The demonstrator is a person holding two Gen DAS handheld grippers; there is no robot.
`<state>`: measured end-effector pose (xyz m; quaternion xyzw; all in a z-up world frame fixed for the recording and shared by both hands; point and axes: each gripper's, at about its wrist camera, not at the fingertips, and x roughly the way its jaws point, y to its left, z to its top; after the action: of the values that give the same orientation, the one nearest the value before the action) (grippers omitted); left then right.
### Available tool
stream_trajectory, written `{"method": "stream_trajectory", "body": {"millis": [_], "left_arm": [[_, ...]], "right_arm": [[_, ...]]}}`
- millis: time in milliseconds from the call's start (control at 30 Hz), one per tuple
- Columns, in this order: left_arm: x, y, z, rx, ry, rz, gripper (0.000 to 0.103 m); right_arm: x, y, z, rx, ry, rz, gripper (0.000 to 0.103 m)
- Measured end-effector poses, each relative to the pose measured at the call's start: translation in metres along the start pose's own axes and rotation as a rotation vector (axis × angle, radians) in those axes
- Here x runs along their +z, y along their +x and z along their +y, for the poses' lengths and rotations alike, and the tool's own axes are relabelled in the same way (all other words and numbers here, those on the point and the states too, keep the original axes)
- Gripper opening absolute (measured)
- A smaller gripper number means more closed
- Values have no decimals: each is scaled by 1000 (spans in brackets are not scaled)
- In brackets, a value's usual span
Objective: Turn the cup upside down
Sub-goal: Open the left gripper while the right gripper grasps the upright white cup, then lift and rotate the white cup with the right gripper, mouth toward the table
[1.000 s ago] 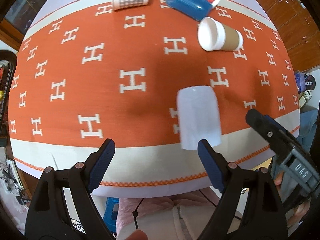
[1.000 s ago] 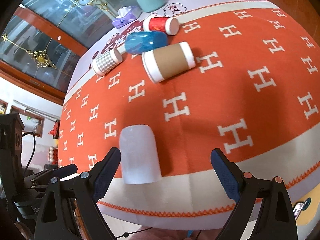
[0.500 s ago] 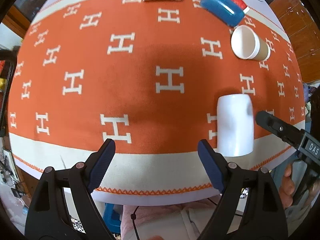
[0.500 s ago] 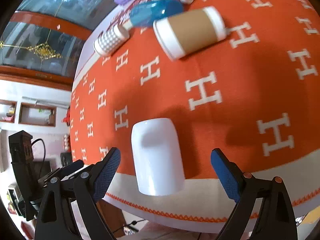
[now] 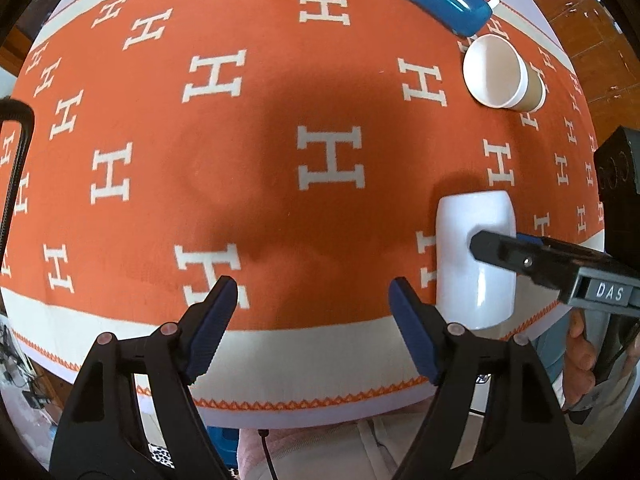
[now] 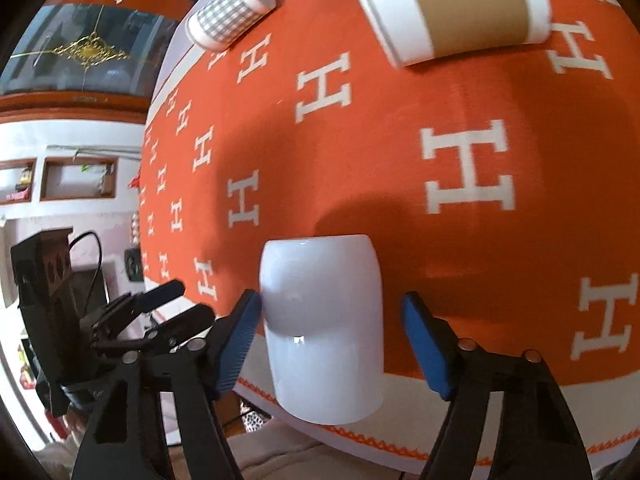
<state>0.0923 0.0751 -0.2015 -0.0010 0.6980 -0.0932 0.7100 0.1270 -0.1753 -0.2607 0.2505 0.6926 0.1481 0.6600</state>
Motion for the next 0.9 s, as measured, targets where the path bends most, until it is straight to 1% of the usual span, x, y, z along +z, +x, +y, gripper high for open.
{"method": "stream_trajectory", "body": {"millis": [33,167,267,333,433,567,633,767,833,900], "left_arm": [[2,1,-1,-1,4,0,76],[5,3,-6,-9,11,-1,71],[4,4,-9,-19,15,1,66],[3,4,-10,-20,14,-4,64],[-1,0,-13,-8,14,-31,64],[-7,-12,-15,19,8,-105,64],[-10,-18,-14,35,1,-142,64],[-20,-27,-15,78,-12,-227,64],[-26,-30,-14,85,-20,-264,64],[-30,-31,-14,92,-34,-294,64]], "right_arm": [[0,2,3,-1,-7,6,62],[-6,1,9,-16,-45,1,62],[-14,-2,11,17,-61,-10,61],[-19,-7,14,30,-70,-37,61],[-27,-21,21,10,-112,-128,61],[-39,-40,31,-4,-174,-254,61],[-48,-46,38,-27,-224,-327,61],[-72,-53,51,-130,-363,-532,61],[-82,-53,49,-145,-385,-622,61],[-89,-52,43,-137,-385,-679,61]]}}
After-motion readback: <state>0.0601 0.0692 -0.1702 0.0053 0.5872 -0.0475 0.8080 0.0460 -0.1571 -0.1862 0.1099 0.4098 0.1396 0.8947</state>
